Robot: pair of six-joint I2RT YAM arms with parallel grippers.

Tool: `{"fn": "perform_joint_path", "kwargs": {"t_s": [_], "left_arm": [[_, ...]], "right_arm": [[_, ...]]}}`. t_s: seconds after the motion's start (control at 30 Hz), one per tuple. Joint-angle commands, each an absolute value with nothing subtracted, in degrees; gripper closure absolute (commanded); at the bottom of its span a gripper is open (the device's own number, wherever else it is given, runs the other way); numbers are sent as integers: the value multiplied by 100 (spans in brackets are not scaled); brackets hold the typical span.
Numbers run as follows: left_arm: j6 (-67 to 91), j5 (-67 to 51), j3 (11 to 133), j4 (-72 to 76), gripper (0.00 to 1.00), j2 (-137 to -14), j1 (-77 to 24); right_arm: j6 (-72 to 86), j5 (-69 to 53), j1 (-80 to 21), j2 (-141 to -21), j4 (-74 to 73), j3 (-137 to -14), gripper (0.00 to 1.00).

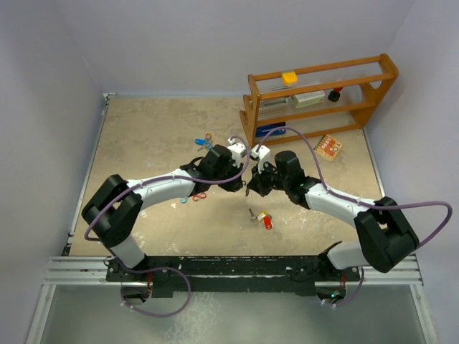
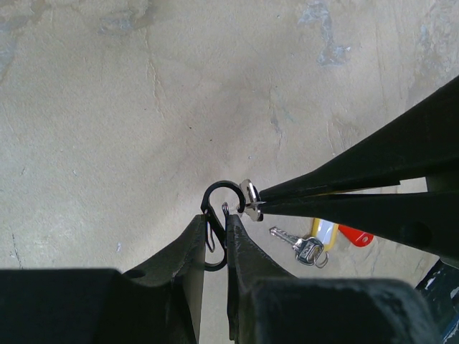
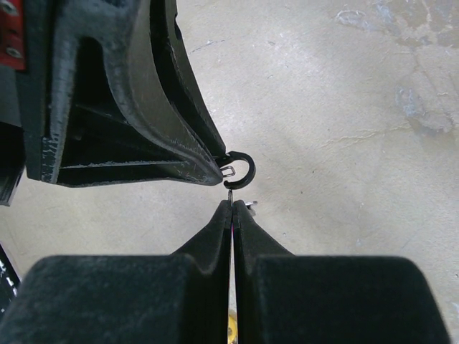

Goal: Put the keys on the keyring

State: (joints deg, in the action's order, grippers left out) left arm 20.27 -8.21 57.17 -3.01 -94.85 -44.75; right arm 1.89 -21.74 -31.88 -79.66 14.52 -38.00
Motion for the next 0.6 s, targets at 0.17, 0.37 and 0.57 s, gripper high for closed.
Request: {"fn": "perform_joint_path", "kwargs": {"t_s": [0.17,0.37,0.57], "left_arm": [[1896,-1026,6039,-272,100,-9456,-4508],[1888,-1051,6145,-278,100,-9501,-4509],[1898,-1118,6191,-257,100,-9594,-4508]], "right_arm": [[167,-2167,-3199,-7787,1813,-3865,100],[170,-2225,-3199,-7861,1828,-3877,100],[184,-2267,-3198,-7868,1854,-3889,100]]}}
